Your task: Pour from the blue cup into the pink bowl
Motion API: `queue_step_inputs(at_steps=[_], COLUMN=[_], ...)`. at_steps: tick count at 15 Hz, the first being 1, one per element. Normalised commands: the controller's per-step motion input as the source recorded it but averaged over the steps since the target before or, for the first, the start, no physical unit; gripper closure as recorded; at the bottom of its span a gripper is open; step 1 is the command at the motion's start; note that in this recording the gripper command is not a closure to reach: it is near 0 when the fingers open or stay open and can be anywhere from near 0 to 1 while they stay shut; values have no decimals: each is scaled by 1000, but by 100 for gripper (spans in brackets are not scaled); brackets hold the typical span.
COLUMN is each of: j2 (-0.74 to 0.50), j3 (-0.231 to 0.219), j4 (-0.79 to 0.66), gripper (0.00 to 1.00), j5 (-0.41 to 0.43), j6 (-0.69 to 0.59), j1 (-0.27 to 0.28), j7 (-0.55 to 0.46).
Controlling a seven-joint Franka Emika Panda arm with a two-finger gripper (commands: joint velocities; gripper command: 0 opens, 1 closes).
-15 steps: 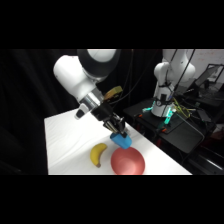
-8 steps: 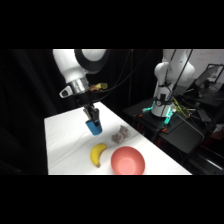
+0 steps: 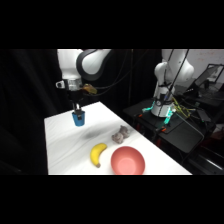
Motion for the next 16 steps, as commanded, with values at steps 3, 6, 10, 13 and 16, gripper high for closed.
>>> queue_step_inputs(at_steps=[3,6,10,13,16], j2=[253,225,129,79,79], j3=[-117,-38,-1,25,22], j4=[105,189,190,142,141], gripper=[3,3,4,5,2], j5=[-264,-67,14,60,59], j6=[171,-28,-104,-102,-104], j1=[104,23,-13,-15,-3], j7=[505,251,132,90,80])
